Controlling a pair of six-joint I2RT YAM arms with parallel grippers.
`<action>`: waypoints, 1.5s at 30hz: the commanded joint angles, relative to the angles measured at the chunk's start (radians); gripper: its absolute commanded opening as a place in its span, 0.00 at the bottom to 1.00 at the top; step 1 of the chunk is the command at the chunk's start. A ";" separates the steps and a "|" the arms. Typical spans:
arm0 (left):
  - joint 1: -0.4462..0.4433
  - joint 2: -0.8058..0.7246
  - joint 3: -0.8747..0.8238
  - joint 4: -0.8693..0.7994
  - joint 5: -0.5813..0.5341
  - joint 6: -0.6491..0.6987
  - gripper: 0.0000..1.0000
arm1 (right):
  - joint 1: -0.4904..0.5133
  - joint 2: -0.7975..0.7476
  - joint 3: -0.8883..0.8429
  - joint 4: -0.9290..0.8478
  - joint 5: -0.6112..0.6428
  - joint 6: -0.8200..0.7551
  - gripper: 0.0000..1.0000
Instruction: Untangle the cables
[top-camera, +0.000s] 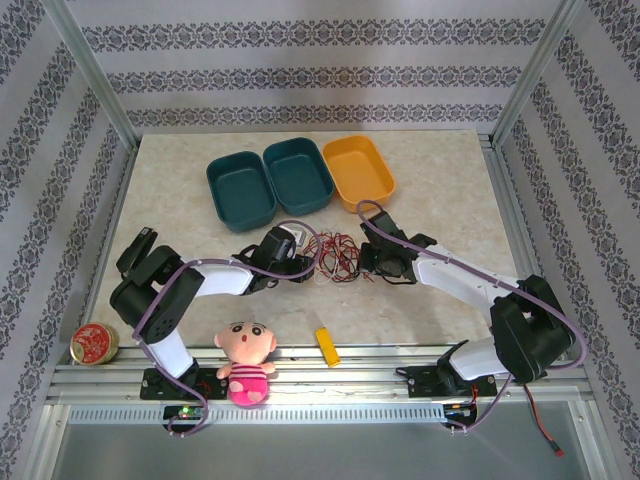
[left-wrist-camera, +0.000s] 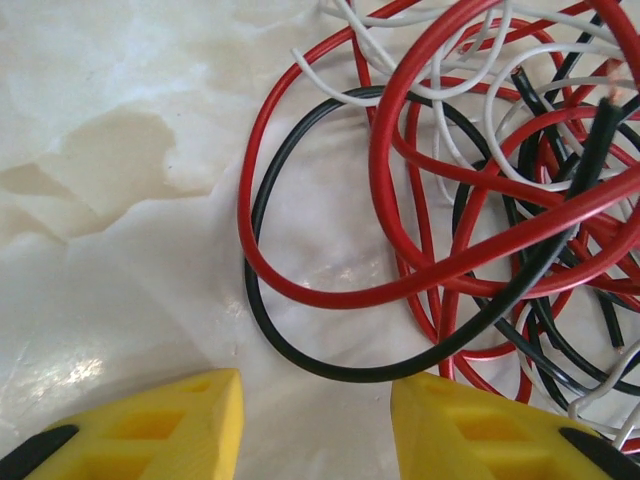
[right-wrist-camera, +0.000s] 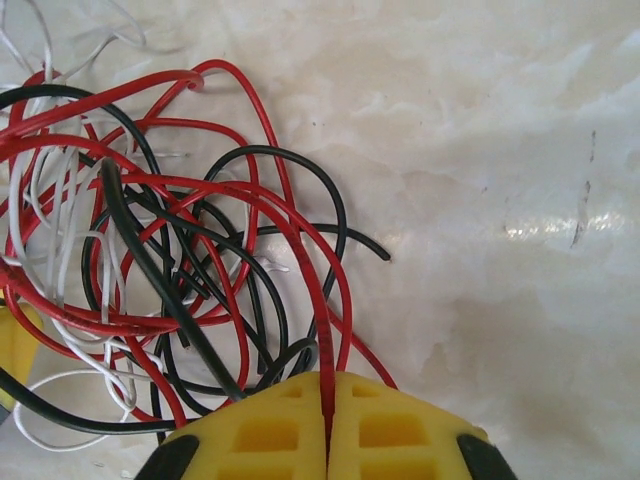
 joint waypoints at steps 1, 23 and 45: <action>0.002 0.040 0.022 0.089 0.023 0.016 0.44 | 0.009 -0.017 0.041 -0.012 0.022 -0.007 0.00; 0.003 0.059 0.011 0.056 -0.043 -0.077 0.00 | 0.013 -0.315 0.278 -0.250 0.140 -0.190 0.00; 0.002 -0.130 0.005 0.010 -0.032 -0.071 0.33 | 0.044 -0.293 0.652 -0.327 0.212 -0.392 0.00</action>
